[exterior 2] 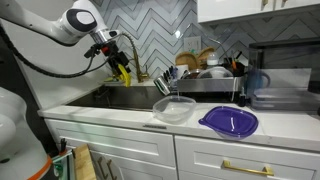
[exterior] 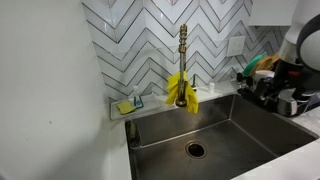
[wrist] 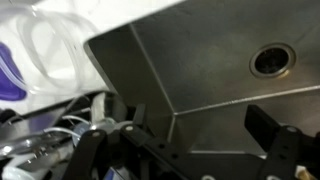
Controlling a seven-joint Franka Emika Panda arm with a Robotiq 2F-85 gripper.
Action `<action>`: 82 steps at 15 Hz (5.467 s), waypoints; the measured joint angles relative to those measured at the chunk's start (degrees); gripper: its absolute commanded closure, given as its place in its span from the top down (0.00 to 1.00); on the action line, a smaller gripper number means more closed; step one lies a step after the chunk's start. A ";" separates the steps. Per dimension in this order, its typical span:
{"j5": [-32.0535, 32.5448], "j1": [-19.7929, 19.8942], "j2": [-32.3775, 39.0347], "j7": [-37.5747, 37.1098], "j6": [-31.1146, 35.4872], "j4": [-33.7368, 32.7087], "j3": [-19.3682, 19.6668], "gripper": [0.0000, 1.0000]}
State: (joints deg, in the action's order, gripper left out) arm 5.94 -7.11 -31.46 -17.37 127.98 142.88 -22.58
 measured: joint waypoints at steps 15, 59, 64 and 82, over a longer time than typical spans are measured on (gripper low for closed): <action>2.58 -0.48 9.03 2.00 13.63 -5.19 -0.12 1.00; -4.08 -10.67 57.17 12.90 22.89 -50.12 6.14 1.00; -2.34 -12.37 58.21 12.92 23.42 -51.65 8.12 1.00; -1.79 -13.19 59.64 12.92 23.42 -52.72 9.46 1.00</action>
State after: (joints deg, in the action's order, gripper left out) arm 4.16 -20.30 28.18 -4.45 151.39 90.16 -13.11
